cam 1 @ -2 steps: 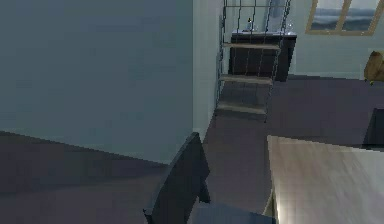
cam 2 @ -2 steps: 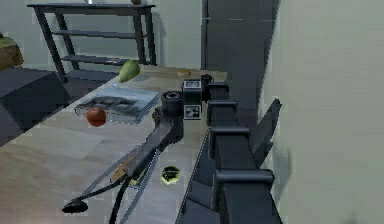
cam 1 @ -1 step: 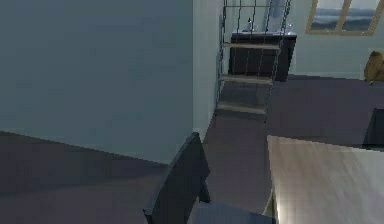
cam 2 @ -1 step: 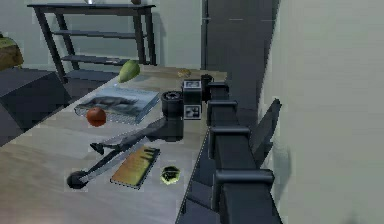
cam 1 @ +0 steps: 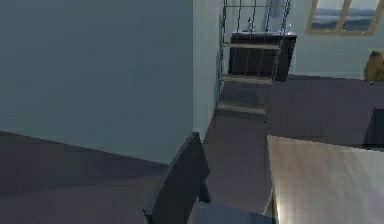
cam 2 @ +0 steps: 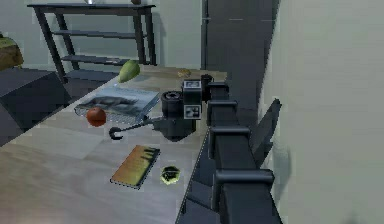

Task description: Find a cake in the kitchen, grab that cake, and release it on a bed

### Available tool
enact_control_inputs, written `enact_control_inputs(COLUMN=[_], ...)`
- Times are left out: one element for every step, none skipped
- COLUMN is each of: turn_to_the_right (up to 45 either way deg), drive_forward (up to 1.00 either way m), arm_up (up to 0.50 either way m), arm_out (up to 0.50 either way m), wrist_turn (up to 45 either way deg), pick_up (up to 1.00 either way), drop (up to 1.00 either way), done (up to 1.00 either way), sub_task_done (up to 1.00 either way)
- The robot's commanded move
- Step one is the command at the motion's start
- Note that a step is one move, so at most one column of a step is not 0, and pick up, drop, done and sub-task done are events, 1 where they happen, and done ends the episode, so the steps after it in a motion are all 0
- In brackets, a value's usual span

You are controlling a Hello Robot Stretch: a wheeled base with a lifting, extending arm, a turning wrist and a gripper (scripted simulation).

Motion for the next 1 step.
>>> enact_control_inputs(turn_to_the_right=[0.0], drive_forward=[0.00], arm_up=[0.00], arm_out=[0.00], wrist_turn=[36.0], pick_up=[0.00], drop=[0.00], done=[0.00], sub_task_done=[0.00])
